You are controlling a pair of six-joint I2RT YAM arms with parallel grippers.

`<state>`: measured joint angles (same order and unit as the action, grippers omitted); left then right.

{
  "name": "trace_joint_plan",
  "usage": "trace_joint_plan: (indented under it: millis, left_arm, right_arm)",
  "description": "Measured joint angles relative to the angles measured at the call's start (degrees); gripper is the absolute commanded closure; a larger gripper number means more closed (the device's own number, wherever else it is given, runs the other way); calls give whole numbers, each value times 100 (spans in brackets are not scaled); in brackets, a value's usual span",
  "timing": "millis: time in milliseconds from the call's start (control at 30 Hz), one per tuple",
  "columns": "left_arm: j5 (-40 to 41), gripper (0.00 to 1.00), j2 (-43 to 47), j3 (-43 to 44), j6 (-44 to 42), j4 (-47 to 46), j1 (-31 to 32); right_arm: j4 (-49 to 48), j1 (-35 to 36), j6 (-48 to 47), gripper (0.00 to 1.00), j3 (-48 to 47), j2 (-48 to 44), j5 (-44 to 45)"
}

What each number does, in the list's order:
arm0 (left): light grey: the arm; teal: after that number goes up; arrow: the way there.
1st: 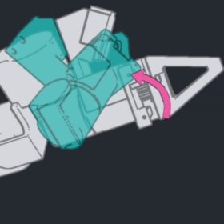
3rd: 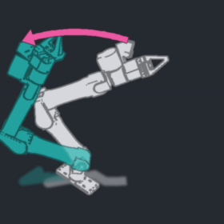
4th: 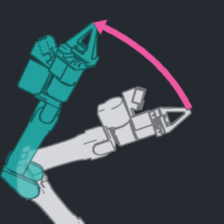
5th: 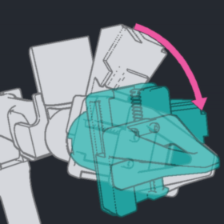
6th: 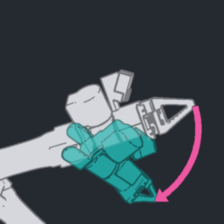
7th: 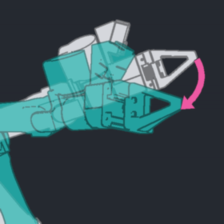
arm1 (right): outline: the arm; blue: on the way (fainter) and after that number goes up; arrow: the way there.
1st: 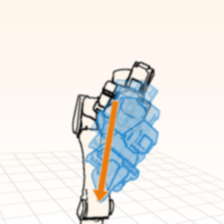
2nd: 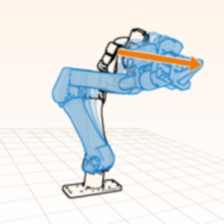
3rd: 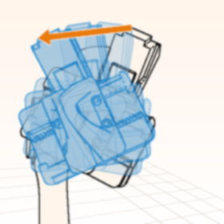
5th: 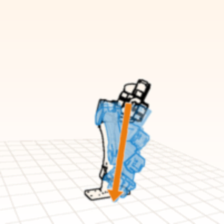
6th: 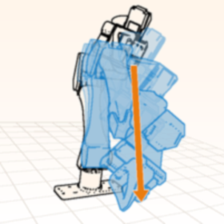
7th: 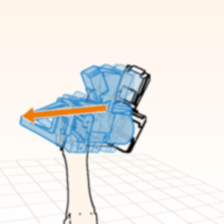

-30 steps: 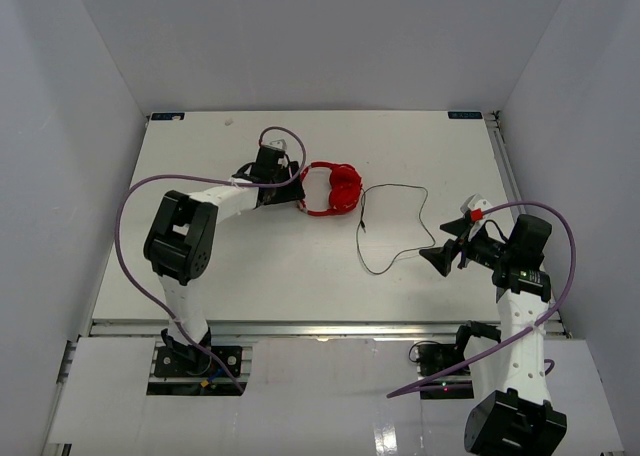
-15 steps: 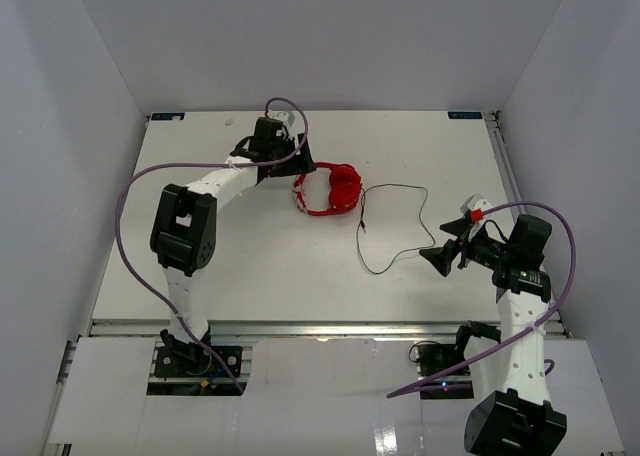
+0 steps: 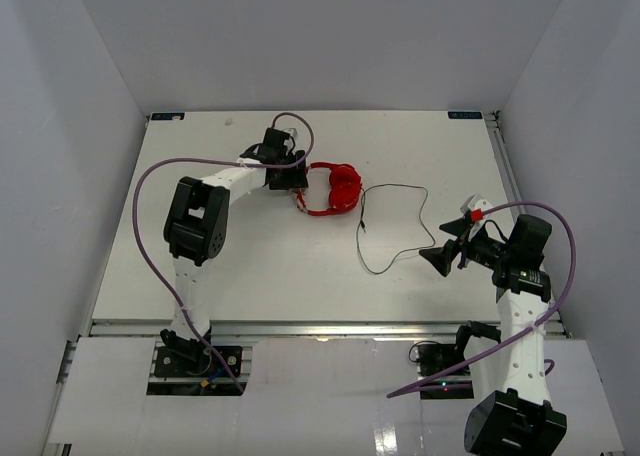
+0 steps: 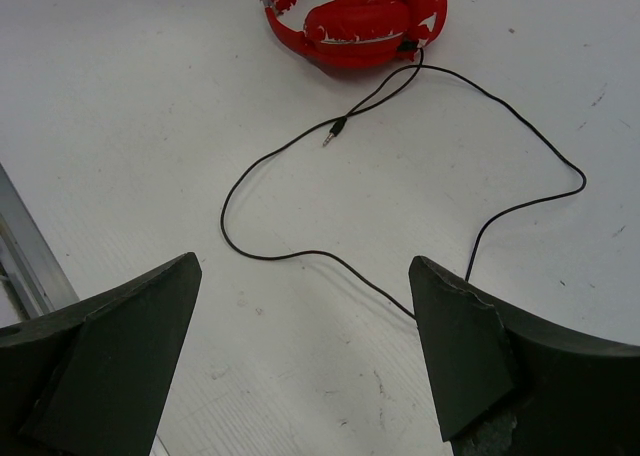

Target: Wrap the headphones

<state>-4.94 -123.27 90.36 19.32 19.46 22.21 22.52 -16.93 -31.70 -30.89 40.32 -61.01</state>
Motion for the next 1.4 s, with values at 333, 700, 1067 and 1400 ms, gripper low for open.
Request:
trace_joint_plan:
  millis: [333,700,1067,1400]
  left_arm:
    - [990,55,-114,153,-249,145,362]
    - [1326,100,-114,145,-141,240,391]
    - [68,100,1528,-1297,531,819,217]
    - [-946,100,4181,-1993,998,896,187]
  right_arm:
    - [0,-25,0,9,0,2,-1]
    - [4,-37,-27,10,0,0,3]
    - [680,117,-850,10,-44,-238,-208]
    - [816,2173,56,10,-1377,1104,1025]
